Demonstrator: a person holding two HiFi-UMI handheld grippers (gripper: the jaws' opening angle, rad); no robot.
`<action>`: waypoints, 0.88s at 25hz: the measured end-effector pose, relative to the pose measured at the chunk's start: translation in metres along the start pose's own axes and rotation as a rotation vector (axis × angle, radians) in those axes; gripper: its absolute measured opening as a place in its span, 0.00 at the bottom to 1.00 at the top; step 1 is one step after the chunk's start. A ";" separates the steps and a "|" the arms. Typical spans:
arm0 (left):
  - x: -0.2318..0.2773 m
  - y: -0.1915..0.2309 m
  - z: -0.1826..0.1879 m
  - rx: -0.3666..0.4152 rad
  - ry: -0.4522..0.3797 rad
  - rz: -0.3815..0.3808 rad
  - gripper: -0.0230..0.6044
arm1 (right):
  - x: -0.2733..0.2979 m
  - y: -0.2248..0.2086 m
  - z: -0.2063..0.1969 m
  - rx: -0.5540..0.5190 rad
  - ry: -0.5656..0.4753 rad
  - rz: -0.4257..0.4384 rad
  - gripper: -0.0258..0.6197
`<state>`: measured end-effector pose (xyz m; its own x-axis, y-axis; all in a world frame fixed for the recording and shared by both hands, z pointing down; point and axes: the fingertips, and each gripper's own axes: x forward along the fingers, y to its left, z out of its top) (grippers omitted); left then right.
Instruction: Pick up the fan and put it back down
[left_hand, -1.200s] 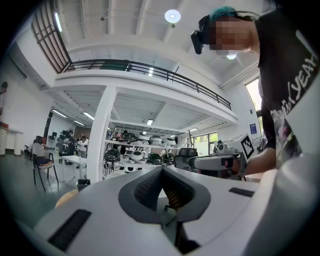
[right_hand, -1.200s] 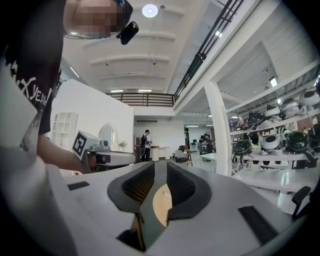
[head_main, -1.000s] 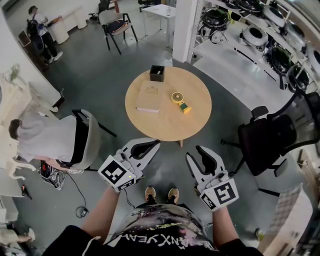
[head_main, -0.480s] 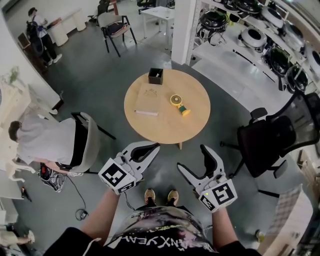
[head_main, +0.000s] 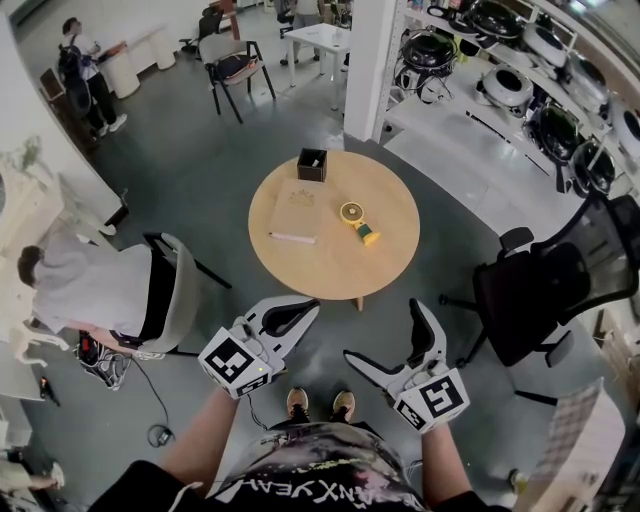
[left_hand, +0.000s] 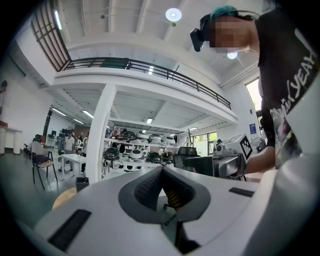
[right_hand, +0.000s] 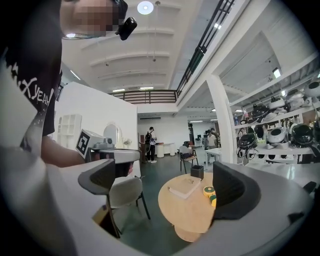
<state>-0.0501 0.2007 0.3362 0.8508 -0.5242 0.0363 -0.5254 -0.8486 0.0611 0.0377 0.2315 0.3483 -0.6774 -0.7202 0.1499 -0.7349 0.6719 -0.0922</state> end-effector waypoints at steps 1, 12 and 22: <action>0.000 0.000 0.000 0.001 0.000 0.000 0.06 | 0.000 0.000 0.000 0.001 0.002 0.000 0.95; 0.004 -0.003 0.004 0.005 0.002 0.004 0.06 | -0.004 -0.005 0.001 -0.010 0.018 0.009 0.95; 0.019 -0.019 0.006 0.021 0.006 0.021 0.06 | -0.025 -0.022 -0.001 -0.018 0.010 0.016 0.95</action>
<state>-0.0240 0.2063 0.3296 0.8394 -0.5418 0.0436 -0.5433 -0.8386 0.0398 0.0706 0.2352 0.3476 -0.6885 -0.7078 0.1583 -0.7232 0.6863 -0.0769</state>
